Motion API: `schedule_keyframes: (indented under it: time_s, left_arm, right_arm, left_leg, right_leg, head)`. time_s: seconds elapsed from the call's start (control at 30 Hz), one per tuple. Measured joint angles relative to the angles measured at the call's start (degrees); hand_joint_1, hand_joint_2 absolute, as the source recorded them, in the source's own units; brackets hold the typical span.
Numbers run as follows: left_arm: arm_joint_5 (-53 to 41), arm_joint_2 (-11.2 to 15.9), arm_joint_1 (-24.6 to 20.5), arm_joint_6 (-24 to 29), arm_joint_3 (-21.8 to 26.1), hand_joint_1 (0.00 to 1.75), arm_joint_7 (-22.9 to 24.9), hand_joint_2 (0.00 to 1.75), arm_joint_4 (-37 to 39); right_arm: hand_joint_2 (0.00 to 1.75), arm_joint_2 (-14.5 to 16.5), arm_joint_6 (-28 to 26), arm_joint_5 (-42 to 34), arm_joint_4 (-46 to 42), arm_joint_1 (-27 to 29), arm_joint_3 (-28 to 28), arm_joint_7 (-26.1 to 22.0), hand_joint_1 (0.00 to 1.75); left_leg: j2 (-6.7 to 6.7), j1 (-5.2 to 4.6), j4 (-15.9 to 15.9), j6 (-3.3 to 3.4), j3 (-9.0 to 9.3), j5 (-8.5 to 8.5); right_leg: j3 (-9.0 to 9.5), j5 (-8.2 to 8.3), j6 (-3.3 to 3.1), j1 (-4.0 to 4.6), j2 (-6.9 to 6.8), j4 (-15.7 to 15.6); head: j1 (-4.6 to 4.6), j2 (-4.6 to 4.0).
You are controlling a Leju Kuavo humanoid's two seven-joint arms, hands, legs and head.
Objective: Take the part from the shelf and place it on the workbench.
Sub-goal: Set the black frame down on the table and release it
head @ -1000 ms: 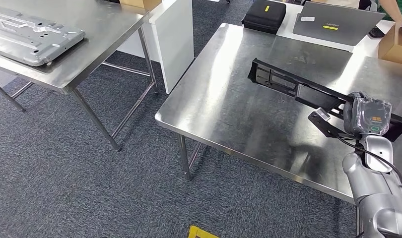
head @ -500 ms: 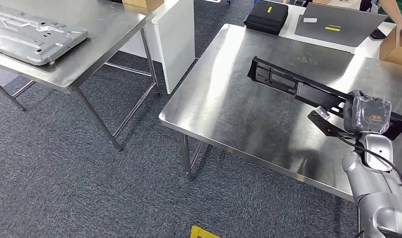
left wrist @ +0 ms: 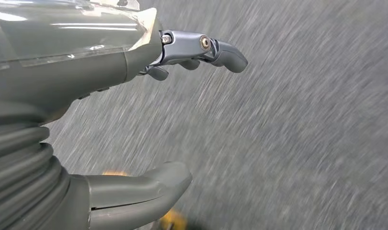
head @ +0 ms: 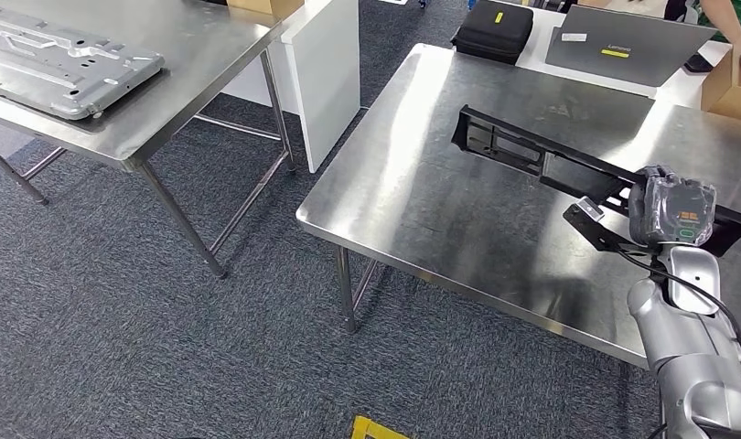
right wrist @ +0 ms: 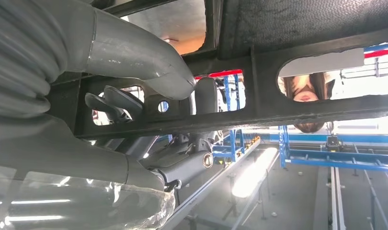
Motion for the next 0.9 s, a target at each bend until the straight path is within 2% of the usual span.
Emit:
schedule_keyframes:
  time_s: [0.07, 0.1, 0.23, 0.77, 0.9]
  left_arm:
    - [-0.1, -0.2, 0.0, 1.8, -0.1, 0.0, -1.5, 1.75, 0.0]
    - [0.3, -0.2, 0.0, 1.4, -0.1, 0.0, -1.8, 1.75, 0.0]
    - [2.0, -0.4, 0.1, -1.7, 0.1, 0.0, -1.9, 0.0, 0.0]
    - [2.2, -0.3, 0.3, -1.3, 0.5, 0.0, 0.4, 0.0, 0.0]
    - [2.0, -0.3, 0.3, -2.1, 0.5, 0.0, 0.4, 0.0, 0.0]
  right_arm:
    - [1.75, 0.1, -0.1, 0.0, 0.0, -0.1, 0.0, -0.4, 0.0]
    - [1.75, 0.1, -0.2, 0.1, 0.0, -0.1, 0.0, -0.5, 0.0]
    - [1.75, 0.4, -0.3, 0.6, 0.1, -0.6, 0.0, -0.6, 0.0]
    - [1.75, 0.9, -0.1, 1.2, 0.2, -1.8, 0.0, -0.2, 0.0]
    - [1.75, 1.1, 3.6, -3.7, 0.6, -3.0, -0.8, -1.3, 0.0]
  left_leg:
    - [0.0, -0.01, 0.0, 0.01, 0.0, 0.0]
    - [0.0, -0.02, 0.0, 0.01, -0.01, 0.0]
    - [0.0, -0.02, 0.0, 0.05, -0.01, 0.03]
    - [0.0, -0.02, 0.0, 0.06, -0.01, 0.04]
    - [0.0, -0.03, 0.0, 0.07, -0.01, 0.04]
  right_leg:
    - [0.0, 0.01, 0.01, -0.01, 0.0, 0.0]
    - [0.0, 0.01, 0.01, -0.01, 0.0, 0.0]
    - [0.0, 0.01, 0.01, -0.01, 0.0, 0.0]
    - [0.0, 0.01, 0.02, -0.01, 0.0, 0.0]
    - [0.0, 0.01, 0.02, -0.02, 0.0, 0.0]
  head:
    - [0.0, 0.0]
    - [0.01, 0.0]
    - [0.0, 0.0]
    - [0.01, 0.0]
    - [0.0, 0.0]
